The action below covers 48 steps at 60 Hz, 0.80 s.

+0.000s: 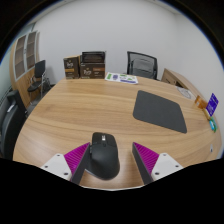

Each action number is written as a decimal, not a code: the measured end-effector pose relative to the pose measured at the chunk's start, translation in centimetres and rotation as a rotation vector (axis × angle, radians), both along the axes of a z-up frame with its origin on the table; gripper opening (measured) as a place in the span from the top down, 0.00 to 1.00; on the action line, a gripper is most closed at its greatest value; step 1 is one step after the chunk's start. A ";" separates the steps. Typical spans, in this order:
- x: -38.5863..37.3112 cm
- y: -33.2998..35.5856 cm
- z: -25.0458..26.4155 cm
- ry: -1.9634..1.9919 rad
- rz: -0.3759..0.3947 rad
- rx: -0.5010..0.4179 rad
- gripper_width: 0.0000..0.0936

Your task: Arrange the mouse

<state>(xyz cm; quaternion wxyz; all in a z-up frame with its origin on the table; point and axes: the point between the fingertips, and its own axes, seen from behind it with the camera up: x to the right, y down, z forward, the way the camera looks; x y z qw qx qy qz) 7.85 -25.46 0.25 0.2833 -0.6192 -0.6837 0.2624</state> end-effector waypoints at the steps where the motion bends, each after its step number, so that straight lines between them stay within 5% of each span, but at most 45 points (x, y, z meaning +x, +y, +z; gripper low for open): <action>1: -0.1 0.2 0.0 0.000 -0.001 0.003 0.08; 20: -0.7 0.6 -0.9 -0.032 -0.040 -0.065 0.11; 26: -0.6 -0.5 -1.2 -0.047 -0.035 -0.117 0.30; 28: -0.6 -0.8 -1.4 -0.054 -0.032 -0.130 0.44; 48: -0.6 0.1 -1.1 -0.071 -0.060 -0.101 0.61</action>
